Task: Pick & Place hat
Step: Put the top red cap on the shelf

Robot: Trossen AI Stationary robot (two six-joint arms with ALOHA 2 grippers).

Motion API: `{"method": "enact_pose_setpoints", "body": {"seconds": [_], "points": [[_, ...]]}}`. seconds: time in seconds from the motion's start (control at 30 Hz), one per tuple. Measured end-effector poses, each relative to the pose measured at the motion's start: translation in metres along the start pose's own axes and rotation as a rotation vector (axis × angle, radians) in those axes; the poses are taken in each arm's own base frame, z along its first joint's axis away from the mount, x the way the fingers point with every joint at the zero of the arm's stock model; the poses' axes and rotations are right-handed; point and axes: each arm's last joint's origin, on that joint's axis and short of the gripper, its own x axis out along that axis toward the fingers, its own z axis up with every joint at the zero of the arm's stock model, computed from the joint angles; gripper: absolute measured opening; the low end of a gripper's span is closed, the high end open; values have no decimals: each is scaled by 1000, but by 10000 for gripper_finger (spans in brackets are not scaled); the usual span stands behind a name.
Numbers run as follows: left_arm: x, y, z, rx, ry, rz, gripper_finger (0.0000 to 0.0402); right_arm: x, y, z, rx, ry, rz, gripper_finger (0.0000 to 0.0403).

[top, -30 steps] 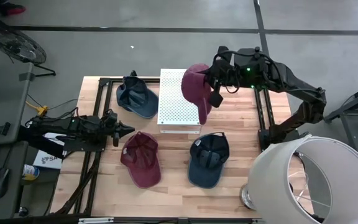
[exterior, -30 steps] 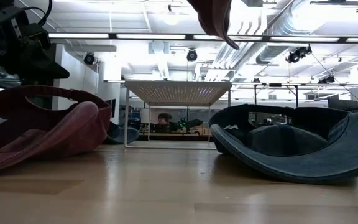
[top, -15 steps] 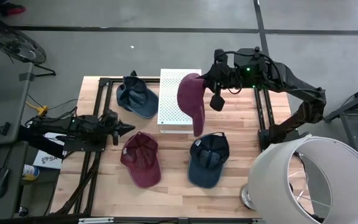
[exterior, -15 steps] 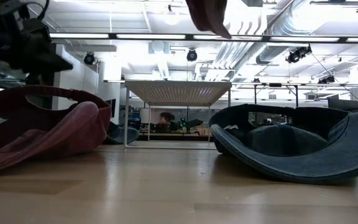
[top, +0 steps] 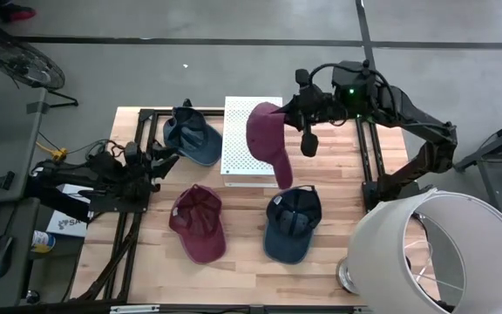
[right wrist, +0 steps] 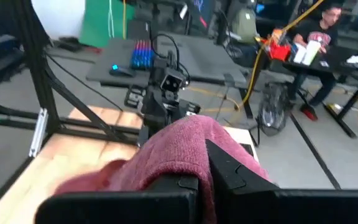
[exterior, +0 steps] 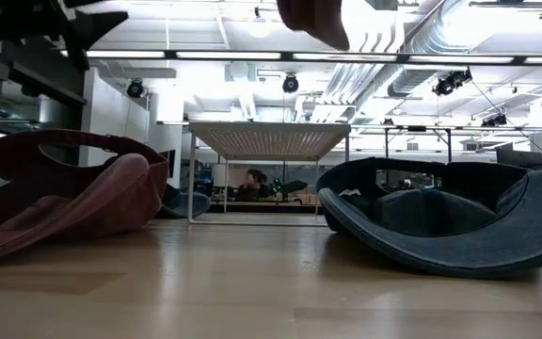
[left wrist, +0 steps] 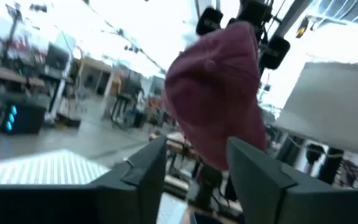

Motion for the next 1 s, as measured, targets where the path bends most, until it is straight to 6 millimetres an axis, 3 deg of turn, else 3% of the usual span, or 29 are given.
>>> {"method": "enact_pose_setpoints", "body": {"seconds": [0.2, 0.6, 0.83, 1.0], "points": [[24, -12, 12, 51, 48, 32, 188, -1, -7, 3, 14, -51, 40, 0], [100, -46, 45, 369, 189, 10, 184, 21, -9, -7, 27, -23, 136, 0], [135, -35, 60, 453, 267, -96, 184, 24, -9, -8, 30, -24, 179, 0], [147, -21, 67, 470, 274, -136, 184, 23, -9, -7, 26, -32, 179, 0]]}}
